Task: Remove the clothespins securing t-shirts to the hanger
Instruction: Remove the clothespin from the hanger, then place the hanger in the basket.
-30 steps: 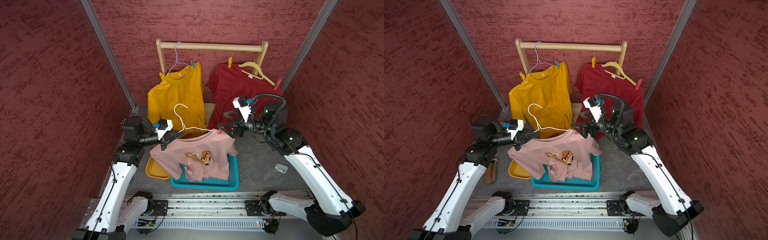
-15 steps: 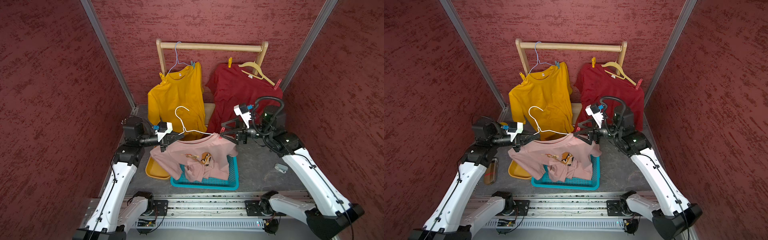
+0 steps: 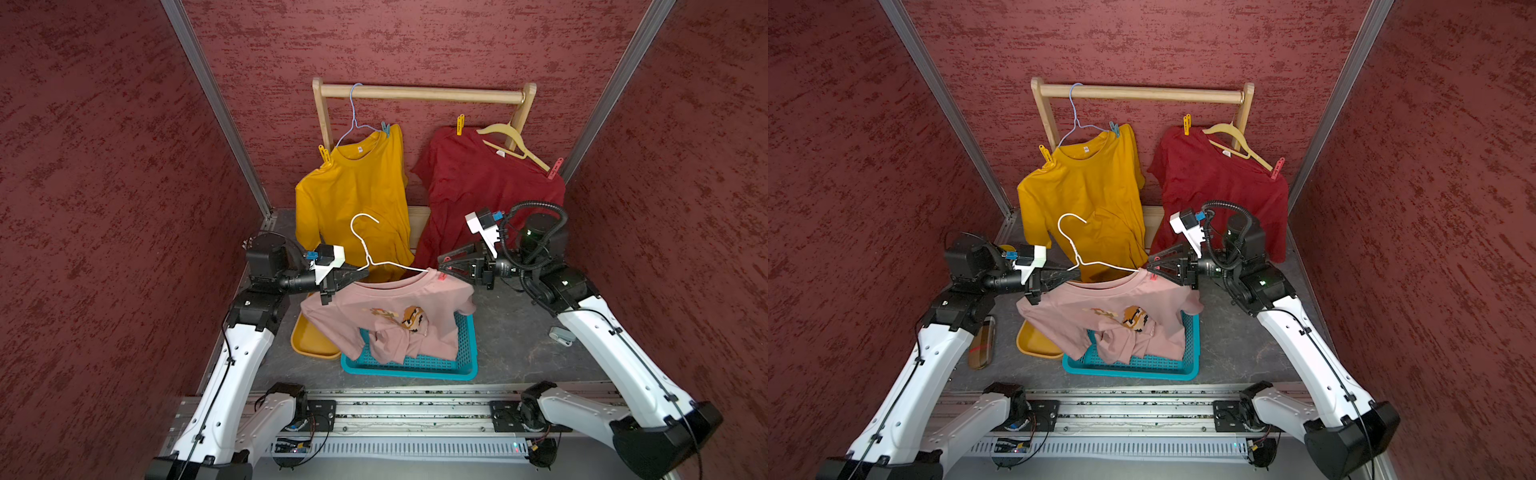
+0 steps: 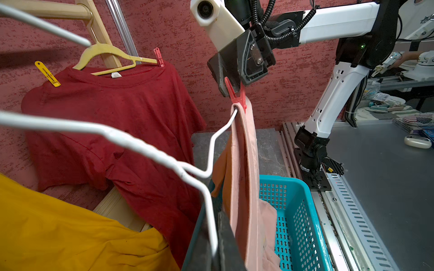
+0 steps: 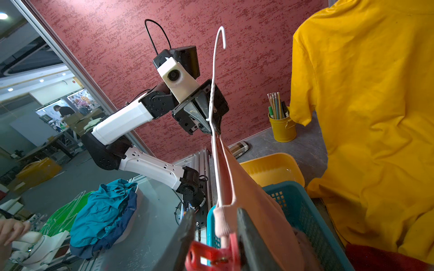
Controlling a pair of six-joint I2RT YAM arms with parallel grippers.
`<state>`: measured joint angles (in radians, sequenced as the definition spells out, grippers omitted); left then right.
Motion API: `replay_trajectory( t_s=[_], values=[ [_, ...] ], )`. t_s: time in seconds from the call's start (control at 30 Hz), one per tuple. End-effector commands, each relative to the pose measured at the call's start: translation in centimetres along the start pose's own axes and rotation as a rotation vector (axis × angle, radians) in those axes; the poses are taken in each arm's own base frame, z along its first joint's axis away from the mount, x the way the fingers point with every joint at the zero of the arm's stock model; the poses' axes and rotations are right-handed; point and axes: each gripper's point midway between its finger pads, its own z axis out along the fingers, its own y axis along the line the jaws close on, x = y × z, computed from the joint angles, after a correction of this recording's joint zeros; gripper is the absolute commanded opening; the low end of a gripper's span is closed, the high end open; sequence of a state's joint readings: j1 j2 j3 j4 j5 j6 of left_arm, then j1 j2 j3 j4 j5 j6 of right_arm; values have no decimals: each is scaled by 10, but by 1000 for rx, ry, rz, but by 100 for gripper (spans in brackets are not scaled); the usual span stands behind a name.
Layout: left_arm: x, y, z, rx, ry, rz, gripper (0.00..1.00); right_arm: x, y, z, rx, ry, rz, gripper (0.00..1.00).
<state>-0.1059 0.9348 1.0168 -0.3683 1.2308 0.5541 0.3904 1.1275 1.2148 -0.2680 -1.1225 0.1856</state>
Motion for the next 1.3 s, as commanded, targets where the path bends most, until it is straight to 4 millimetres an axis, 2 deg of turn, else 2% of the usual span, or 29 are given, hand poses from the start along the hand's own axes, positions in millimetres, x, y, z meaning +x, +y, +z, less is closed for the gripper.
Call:
replay_trajectory(
  t_s=[0.0, 0.2, 0.33, 0.53, 0.73, 0.87, 0.97, 1.07, 1.13, 1.27],
  values=[
    [-7, -4, -2, 13, -22, 27, 0, -5, 6, -2, -22, -15, -31, 24],
    [-8, 1, -1, 8, -23, 24, 0, -4, 3, -2, -4, -12, -20, 12],
    [-10, 6, 0, 3, -21, 20, 0, -10, 1, -6, 57, -26, -42, 0],
    [-16, 6, 10, 50, -14, 8, 0, -37, 3, -25, 233, -107, -131, 0],
    [-4, 0, 35, 116, 7, -19, 0, -51, 10, -40, 327, -164, -173, 0],
    [20, -10, 63, 166, 50, -66, 0, -48, 2, -44, 384, -166, -149, 0],
    [45, -14, 80, 186, 74, -157, 0, -42, -11, -46, 434, -159, -115, 0],
    [81, -17, 99, 158, 132, -243, 4, -35, -19, -46, 457, -157, -77, 0],
    [113, -13, 110, 80, 209, -316, 5, -28, -24, -45, 455, -158, -49, 0],
    [158, -10, 116, -13, 311, -428, 20, -15, -37, -39, 445, -170, 19, 0]
  ],
)
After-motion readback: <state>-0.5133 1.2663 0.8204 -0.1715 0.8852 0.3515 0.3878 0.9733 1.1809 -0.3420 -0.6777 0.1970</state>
